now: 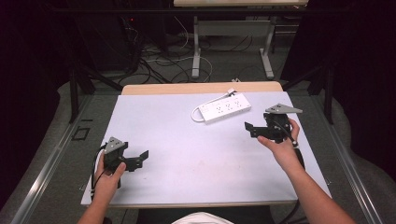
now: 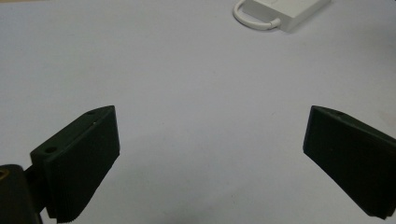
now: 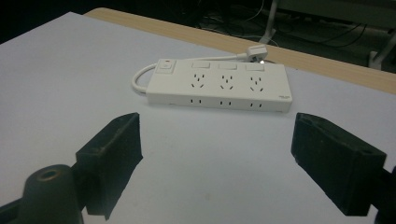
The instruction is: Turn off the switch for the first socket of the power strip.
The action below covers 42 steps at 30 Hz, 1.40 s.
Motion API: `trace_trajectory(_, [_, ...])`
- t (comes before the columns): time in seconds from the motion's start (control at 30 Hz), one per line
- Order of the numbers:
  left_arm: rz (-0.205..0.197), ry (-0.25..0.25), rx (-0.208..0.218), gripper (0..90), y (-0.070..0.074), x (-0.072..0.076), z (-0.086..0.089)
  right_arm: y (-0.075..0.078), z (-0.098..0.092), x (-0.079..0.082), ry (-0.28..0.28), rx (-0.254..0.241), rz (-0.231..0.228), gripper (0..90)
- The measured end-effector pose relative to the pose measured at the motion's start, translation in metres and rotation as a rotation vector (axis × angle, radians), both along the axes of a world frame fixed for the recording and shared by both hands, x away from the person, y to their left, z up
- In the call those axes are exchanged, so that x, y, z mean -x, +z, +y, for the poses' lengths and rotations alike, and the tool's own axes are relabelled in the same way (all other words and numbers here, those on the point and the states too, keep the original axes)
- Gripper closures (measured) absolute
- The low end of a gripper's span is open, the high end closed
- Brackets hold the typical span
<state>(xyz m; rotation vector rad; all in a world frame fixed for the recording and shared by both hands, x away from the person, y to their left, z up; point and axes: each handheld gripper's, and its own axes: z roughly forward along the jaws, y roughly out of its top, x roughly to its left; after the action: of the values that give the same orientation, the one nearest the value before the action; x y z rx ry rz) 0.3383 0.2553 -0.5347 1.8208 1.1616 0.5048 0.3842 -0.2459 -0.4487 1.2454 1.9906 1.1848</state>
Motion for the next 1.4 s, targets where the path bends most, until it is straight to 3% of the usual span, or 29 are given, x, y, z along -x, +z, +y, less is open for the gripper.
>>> trace_trajectory(0.43, [-0.001,0.0,0.004,3.6,0.0,0.0,0.0,0.01,0.012,-0.016,0.021,0.038,0.002,15.7])
trace_trajectory(0.77, [0.0,0.0,0.003,3.6,0.0,0.0,0.0,0.018,0.022,-0.029,0.047,0.042,0.007,15.3])
trace_trajectory(1.4, [0.0,-0.003,0.001,3.6,0.0,0.0,0.0,0.032,0.031,-0.054,0.046,0.054,0.01,15.1])
